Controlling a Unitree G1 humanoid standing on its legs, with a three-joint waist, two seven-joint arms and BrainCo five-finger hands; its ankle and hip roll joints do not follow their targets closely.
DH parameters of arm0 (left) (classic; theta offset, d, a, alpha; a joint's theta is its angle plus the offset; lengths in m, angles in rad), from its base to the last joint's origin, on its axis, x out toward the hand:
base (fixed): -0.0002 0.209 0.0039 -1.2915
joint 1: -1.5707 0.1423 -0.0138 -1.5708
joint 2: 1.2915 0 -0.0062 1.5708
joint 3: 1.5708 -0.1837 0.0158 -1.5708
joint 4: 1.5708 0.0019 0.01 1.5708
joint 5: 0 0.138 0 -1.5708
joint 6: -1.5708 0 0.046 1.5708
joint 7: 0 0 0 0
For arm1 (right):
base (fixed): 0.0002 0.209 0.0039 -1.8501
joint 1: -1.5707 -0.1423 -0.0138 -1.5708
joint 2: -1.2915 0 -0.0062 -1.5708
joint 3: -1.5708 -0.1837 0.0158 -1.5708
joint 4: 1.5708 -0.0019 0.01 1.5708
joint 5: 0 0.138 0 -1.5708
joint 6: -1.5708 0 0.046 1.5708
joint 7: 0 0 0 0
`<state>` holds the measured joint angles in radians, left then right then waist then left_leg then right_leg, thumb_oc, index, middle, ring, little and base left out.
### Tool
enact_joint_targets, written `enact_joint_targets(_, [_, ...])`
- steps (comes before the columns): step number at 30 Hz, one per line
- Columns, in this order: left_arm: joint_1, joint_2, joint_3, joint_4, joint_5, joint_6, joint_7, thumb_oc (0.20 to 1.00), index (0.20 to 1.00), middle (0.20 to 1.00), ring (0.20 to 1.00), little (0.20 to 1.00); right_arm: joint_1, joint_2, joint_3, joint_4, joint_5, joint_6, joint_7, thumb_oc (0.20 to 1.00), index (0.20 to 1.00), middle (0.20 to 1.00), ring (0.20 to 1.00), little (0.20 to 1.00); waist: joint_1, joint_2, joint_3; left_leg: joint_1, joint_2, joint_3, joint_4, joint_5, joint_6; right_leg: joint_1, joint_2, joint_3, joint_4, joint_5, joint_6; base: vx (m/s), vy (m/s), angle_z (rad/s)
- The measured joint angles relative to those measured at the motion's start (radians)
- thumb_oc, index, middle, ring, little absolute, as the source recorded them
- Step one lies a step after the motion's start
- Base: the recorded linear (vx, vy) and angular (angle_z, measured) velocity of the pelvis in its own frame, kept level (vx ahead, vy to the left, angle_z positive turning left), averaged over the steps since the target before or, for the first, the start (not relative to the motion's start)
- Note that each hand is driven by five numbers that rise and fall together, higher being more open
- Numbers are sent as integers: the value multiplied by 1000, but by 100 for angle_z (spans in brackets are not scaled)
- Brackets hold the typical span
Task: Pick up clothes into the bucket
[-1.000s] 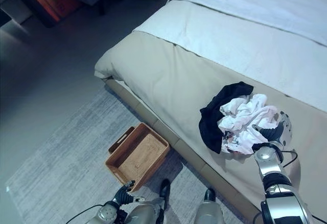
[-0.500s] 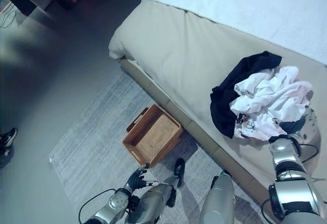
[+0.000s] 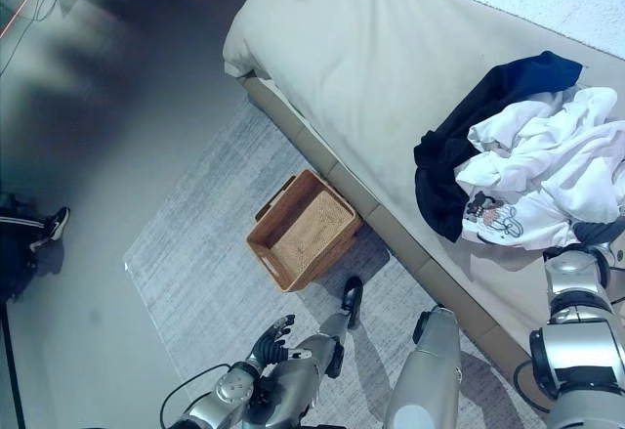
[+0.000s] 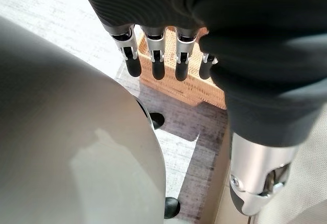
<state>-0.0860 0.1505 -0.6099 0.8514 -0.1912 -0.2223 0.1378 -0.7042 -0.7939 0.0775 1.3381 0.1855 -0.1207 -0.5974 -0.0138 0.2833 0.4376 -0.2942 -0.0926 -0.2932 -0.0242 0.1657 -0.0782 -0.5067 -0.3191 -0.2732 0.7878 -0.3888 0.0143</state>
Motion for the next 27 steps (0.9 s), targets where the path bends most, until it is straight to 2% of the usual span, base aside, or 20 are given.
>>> enact_joint_targets(6, [-21, -16, 3, 8, 0, -3, 1, 1000, 1000, 1000, 1000, 1000, -2, 10, 5, -40, 27, 0, 6, 200, 200, 200, 200, 200, -2, -12, 8, 2, 4, -11, 8, 2, 0, 23, 4, -13, -31, 28, -3, -27, 89, -1])
enact_joint_targets(9, [-54, -13, 9, 30, 0, -3, 2, 1000, 1000, 1000, 1000, 1000, -16, 33, 28, -120, 30, -2, 7, 200, 200, 200, 200, 200, -11, -35, 25, 13, 27, 10, 20, -1, -4, 62, 41, -8, -106, 67, 4, 33, 65, -27])
enact_joint_targets(11, [-61, -13, 53, 36, -1, -4, 4, 1000, 1000, 1000, 1000, 1000, -35, 35, 47, -194, 29, 0, 16, 200, 200, 200, 200, 200, -30, -61, 32, 31, 38, 21, 20, -2, -4, 97, 65, 1, -162, 101, 12, 50, 59, -30])
enact_joint_targets(12, [-65, -7, 78, 52, -1, -5, 10, 1000, 1000, 1000, 1000, 1000, -51, 36, 53, -225, 21, -4, 21, 200, 200, 200, 200, 200, -28, -88, 23, 41, 44, 43, 19, -2, -4, 108, 77, 20, -194, 115, 18, 52, 52, -44])
enact_joint_targets(13, [-66, -4, 89, 60, -1, -5, 12, 1000, 1000, 1000, 1000, 1000, -63, 36, 53, -233, 21, -5, 23, 200, 200, 200, 200, 200, -24, -98, 19, 43, 46, 50, 19, -2, -4, 114, 88, 29, -207, 121, 23, 71, 60, -48])
enact_joint_targets(14, [-73, 11, 98, 74, -1, -6, 14, 1000, 1000, 1000, 1000, 1000, -81, 33, 52, -246, 22, -4, 24, 200, 200, 200, 200, 200, -37, -125, 9, 52, 52, 70, 18, -6, -2, 126, 101, 48, -241, 139, 33, 74, 52, -36])
enact_joint_targets(16, [-71, 22, 130, 95, -1, -4, 17, 1000, 1000, 1000, 1000, 1000, -87, 36, 52, -304, 21, -7, 26, 200, 200, 200, 200, 200, -25, -141, -2, 63, 62, 87, 19, -10, 0, 151, 119, 55, -289, 166, 44, 73, 41, -43])
enact_joint_targets(17, [-72, 43, 150, 120, -1, -5, 18, 1000, 1000, 1000, 1000, 1000, -83, 40, 44, -329, 24, -20, 27, 200, 200, 200, 200, 200, -32, -170, -24, 80, 70, 110, 17, -20, 7, 168, 133, 79, -325, 182, 46, 76, 54, -49])
enact_joint_targets(19, [-65, 56, 183, 152, -2, -3, 22, 1000, 1000, 1000, 1000, 1000, -78, 56, 15, -351, 26, -26, 27, 200, 200, 200, 200, 200, -23, -192, -46, 97, 75, 133, 18, -27, 15, 193, 145, 97, -365, 204, 52, 62, 60, -41])
enact_joint_targets(23, [-32, 80, 238, 191, 0, 2, 21, 1000, 1000, 1000, 1000, 1000, -34, 66, -38, -432, 62, -42, 26, 200, 200, 200, 200, 200, -51, -227, -114, 134, 82, 183, 9, -46, 31, 248, 165, 133, -468, 256, 68, 75, 56, -33])
enact_joint_targets(27, [5, 92, 246, 194, 1, 7, 22, 1000, 1000, 1000, 1000, 1000, -32, 68, -48, -459, 68, -56, 20, 200, 200, 200, 200, 200, -51, -238, -158, 178, 91, 240, -2, -61, 45, 309, 186, 178, -583, 320, 82, 70, 64, -48])
